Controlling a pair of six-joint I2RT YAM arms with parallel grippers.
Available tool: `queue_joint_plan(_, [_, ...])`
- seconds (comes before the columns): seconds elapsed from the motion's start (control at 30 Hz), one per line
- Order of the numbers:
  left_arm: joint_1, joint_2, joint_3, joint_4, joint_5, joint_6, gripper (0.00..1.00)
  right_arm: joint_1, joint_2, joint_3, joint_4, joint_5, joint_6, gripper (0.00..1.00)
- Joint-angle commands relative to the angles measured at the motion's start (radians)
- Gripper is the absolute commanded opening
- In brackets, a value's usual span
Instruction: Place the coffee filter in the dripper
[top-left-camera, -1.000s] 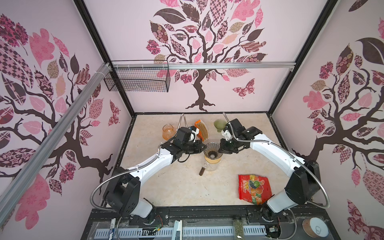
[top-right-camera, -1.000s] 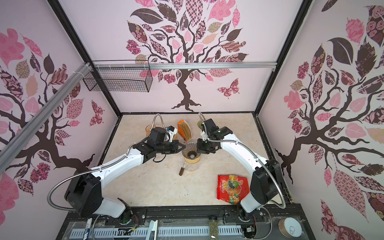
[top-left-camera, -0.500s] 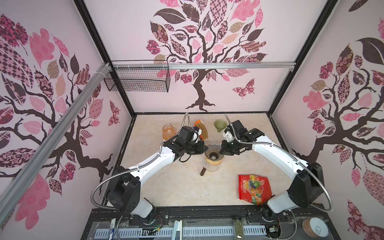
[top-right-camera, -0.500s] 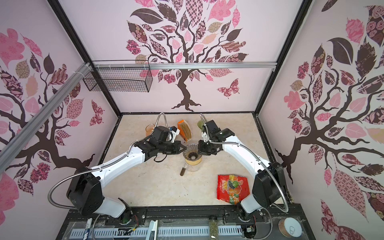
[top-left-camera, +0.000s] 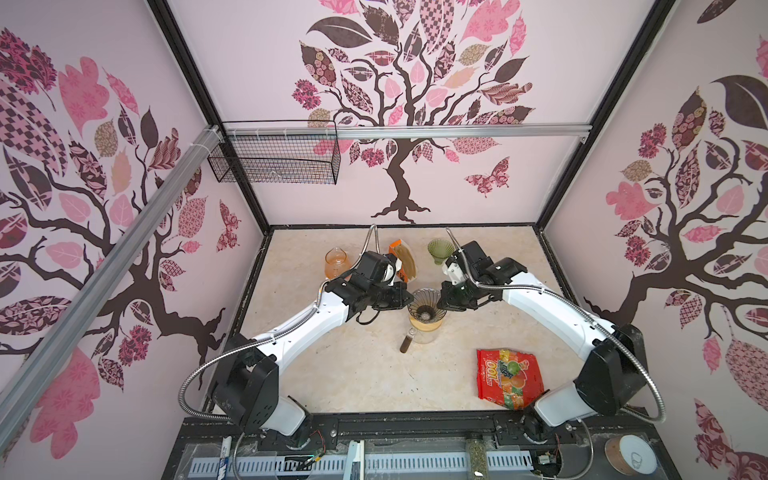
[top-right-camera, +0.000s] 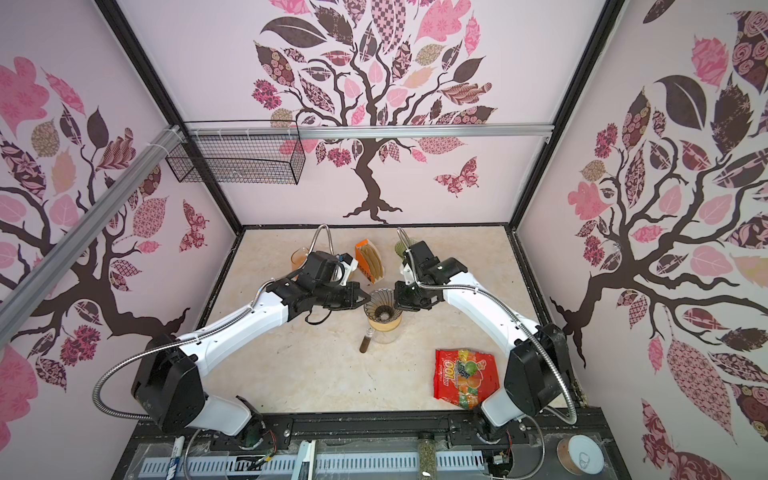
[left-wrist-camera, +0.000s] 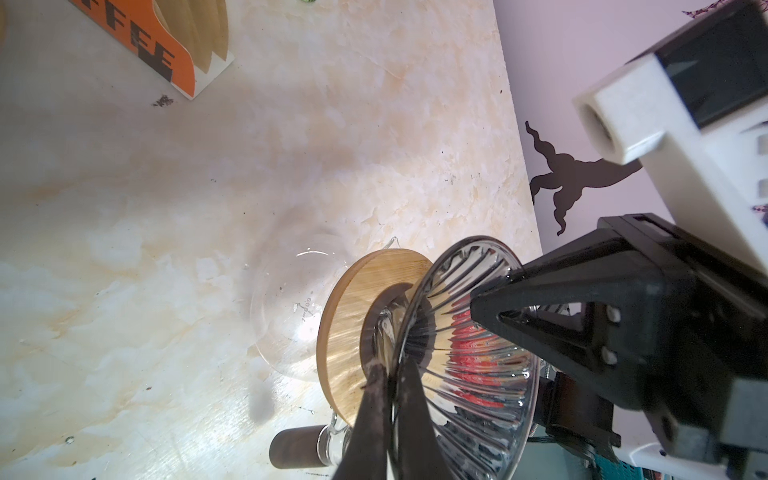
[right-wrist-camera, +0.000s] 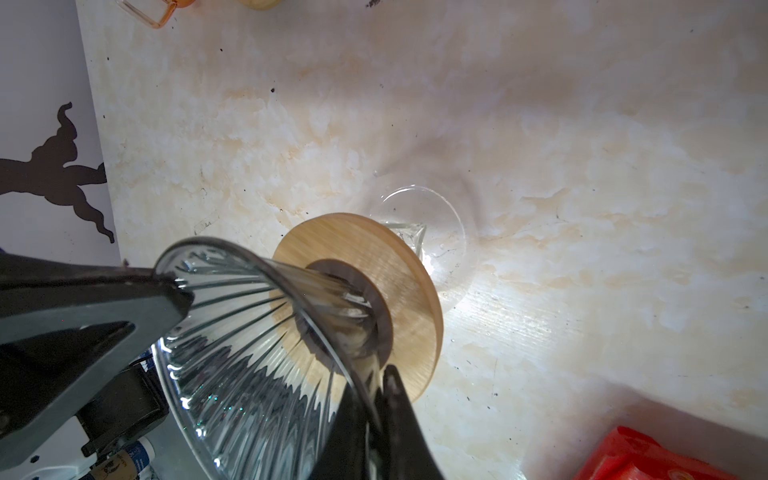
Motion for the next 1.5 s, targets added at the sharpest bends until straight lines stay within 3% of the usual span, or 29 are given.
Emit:
queue_joint_plan(0.0, [-0.013,0.046,-0.02,-0.205,0.0,0.01,0.03,0.054,0.052,-0.032,-0.015,-0.023,-0.027,0.12])
queue_joint_plan(0.9, [0.012,0.017,0.064,-0.253,-0.005,0.02,0.1,0.053,0.051,0.018,-0.05,0.0,-0.031,0.15])
queue_joint_plan(1.47, [0.013,0.015,0.105,-0.264,0.013,0.025,0.14,0.054,0.035,0.081,-0.094,0.039,-0.032,0.23])
